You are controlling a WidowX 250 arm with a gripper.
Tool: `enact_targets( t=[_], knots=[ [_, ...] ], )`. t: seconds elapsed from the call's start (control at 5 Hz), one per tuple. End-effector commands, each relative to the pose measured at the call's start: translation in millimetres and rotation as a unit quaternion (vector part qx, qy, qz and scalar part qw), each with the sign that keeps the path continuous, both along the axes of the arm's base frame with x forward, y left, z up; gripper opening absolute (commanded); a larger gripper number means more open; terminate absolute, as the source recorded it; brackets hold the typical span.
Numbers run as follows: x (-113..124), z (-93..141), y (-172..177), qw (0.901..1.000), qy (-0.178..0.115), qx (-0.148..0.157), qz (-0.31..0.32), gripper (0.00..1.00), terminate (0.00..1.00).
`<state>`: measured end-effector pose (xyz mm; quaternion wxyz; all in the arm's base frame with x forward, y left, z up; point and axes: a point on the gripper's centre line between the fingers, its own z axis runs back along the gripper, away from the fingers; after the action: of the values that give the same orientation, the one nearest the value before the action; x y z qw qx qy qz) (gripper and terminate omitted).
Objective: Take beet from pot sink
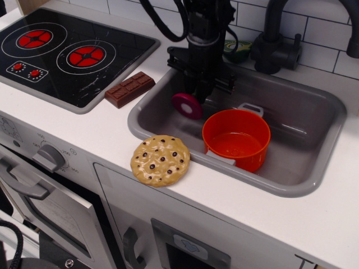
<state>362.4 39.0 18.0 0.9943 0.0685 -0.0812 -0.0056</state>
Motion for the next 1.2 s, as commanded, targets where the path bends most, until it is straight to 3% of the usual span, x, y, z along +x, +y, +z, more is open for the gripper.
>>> enact_targets(
  t=[0.0, 0.6, 1.0],
  knots=[
    [-1, 14, 3, 0.9994, -0.025, 0.02, 0.011, 1.0, 0.0],
    [-8, 51, 10, 0.9983, -0.043, 0.004, 0.039, 1.0, 0.0],
    [-8, 51, 10, 0.9983, -0.043, 0.004, 0.039, 1.0, 0.0]
  ],
)
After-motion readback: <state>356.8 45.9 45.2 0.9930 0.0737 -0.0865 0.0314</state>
